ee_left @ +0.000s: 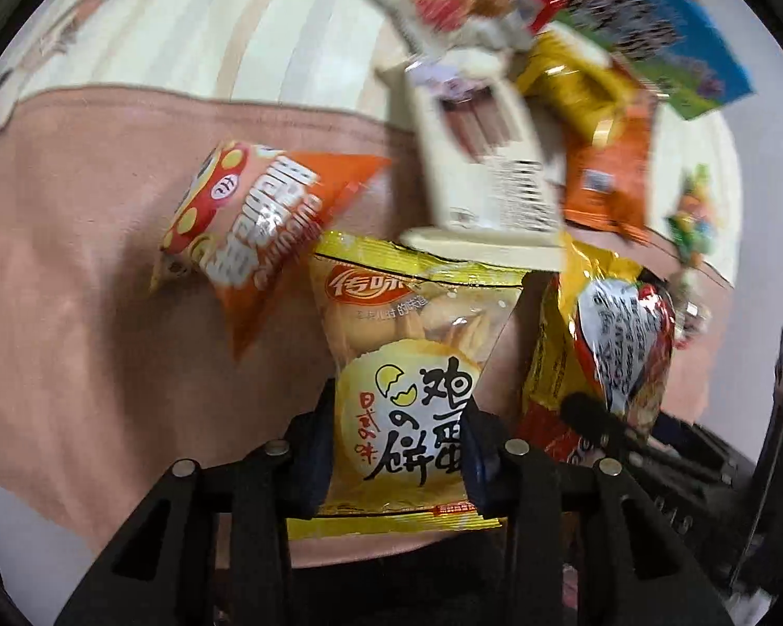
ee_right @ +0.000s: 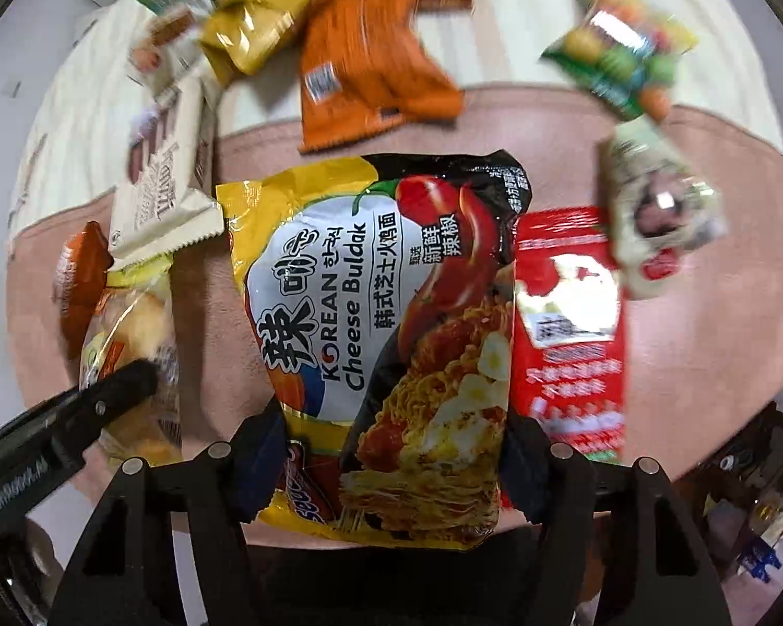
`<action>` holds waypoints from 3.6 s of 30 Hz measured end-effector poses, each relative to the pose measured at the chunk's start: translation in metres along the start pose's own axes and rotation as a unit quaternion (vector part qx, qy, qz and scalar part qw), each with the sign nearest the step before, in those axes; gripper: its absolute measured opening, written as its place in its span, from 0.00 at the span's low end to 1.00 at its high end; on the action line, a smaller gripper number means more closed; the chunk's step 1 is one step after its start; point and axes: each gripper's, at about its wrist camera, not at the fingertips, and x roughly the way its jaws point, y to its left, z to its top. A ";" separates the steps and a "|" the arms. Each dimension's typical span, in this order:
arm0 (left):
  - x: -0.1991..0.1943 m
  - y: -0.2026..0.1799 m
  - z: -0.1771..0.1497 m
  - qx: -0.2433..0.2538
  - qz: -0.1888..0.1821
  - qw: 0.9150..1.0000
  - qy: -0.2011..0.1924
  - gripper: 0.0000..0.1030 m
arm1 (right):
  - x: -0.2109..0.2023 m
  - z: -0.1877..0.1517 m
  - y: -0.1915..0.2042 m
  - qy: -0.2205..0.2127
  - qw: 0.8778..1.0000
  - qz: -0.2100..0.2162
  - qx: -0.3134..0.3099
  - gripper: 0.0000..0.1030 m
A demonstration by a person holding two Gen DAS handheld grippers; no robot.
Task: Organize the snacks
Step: 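Grasp the yellow egg biscuit bag with the left tool while the right grasps the Buldak noodle pack, then carry both bags into the cardboard box and open both tools, then grasp the Franzzi cookie pack with the left tool while the right grasps the orange snack bag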
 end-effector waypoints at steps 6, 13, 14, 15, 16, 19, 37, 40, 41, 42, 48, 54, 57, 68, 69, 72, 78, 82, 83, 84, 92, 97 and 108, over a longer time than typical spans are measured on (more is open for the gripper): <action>-0.066 -0.003 -0.018 0.017 -0.021 0.999 -0.024 0.35 | -0.036 -0.011 -0.019 -0.023 0.999 0.041 0.009 0.69; -0.156 -0.013 0.060 0.030 -0.062 0.994 -0.086 0.35 | -0.102 0.014 -0.039 -0.058 0.992 0.109 0.019 0.69; -0.163 -0.022 0.074 0.033 -0.065 0.993 -0.094 0.35 | -0.118 0.022 -0.038 -0.064 0.991 0.117 0.019 0.69; -0.169 -0.030 0.086 0.035 -0.066 0.992 -0.103 0.35 | -0.132 0.036 -0.038 -0.072 0.989 0.126 0.017 0.69; -0.180 -0.038 0.104 0.037 -0.066 0.990 -0.115 0.35 | -0.150 0.050 -0.033 -0.079 0.988 0.133 0.015 0.69; -0.185 -0.065 0.166 0.040 -0.063 0.988 -0.138 0.35 | -0.176 0.106 -0.024 -0.105 0.983 0.149 0.009 0.69; -0.042 -0.110 0.437 0.012 -0.006 0.999 -0.035 0.35 | -0.090 0.433 -0.034 -0.063 0.998 0.021 -0.013 0.69; -0.024 -0.109 0.447 0.015 0.009 1.000 -0.022 0.35 | -0.066 0.451 -0.036 -0.050 0.999 0.005 -0.018 0.69; -0.020 -0.110 0.450 0.016 0.012 1.000 -0.019 0.35 | -0.062 0.452 -0.035 -0.048 0.999 0.002 -0.020 0.69; -0.017 -0.110 0.450 0.016 0.015 1.000 -0.015 0.35 | -0.057 0.456 -0.035 -0.044 0.999 -0.001 -0.020 0.69; -0.013 -0.121 0.454 0.029 0.013 0.999 -0.013 0.79 | -0.038 0.473 -0.019 -0.017 1.000 -0.003 -0.027 0.91; -0.027 -0.125 0.451 0.044 0.017 0.999 -0.024 0.95 | -0.049 0.467 -0.003 -0.030 0.998 -0.008 -0.050 0.97; -0.040 -0.125 0.441 0.050 0.016 0.998 -0.043 0.95 | -0.062 0.461 0.002 -0.047 0.997 -0.013 -0.053 0.97; -0.137 -0.134 0.377 0.077 0.041 0.986 -0.145 0.95 | -0.153 0.385 0.010 -0.131 0.990 0.009 -0.043 0.97; -0.142 -0.130 0.369 0.078 0.042 0.984 -0.152 0.95 | -0.162 0.373 0.008 -0.140 0.989 0.011 -0.040 0.97; -0.164 -0.123 0.334 0.076 0.044 0.981 -0.171 0.95 | -0.182 0.335 -0.005 -0.156 0.987 0.028 -0.034 0.97; -0.171 -0.086 0.240 0.051 0.075 0.979 -0.182 0.95 | -0.185 0.246 -0.019 -0.165 0.985 0.043 -0.011 0.97; -0.125 -0.053 0.185 0.035 0.094 0.987 -0.123 0.95 | -0.145 0.188 -0.019 -0.134 0.990 0.052 -0.013 0.96; -0.106 -0.045 0.174 0.033 0.093 0.991 -0.095 0.95 | -0.132 0.181 -0.019 -0.124 0.991 0.056 -0.012 0.94; -0.090 -0.039 0.167 0.029 0.094 0.993 -0.072 0.95 | -0.114 0.171 -0.019 -0.103 0.993 0.062 -0.009 0.86; 0.008 -0.032 0.151 0.047 0.132 0.990 0.012 0.79 | -0.030 0.154 0.003 -0.053 0.997 0.050 -0.015 0.70; 0.027 -0.029 0.160 0.040 0.136 0.990 0.013 0.55 | 0.009 0.161 0.023 -0.022 0.999 0.025 -0.028 0.69; 0.033 -0.037 0.133 0.035 0.116 0.992 0.021 0.55 | 0.012 0.108 -0.016 0.013 0.999 0.024 -0.027 0.49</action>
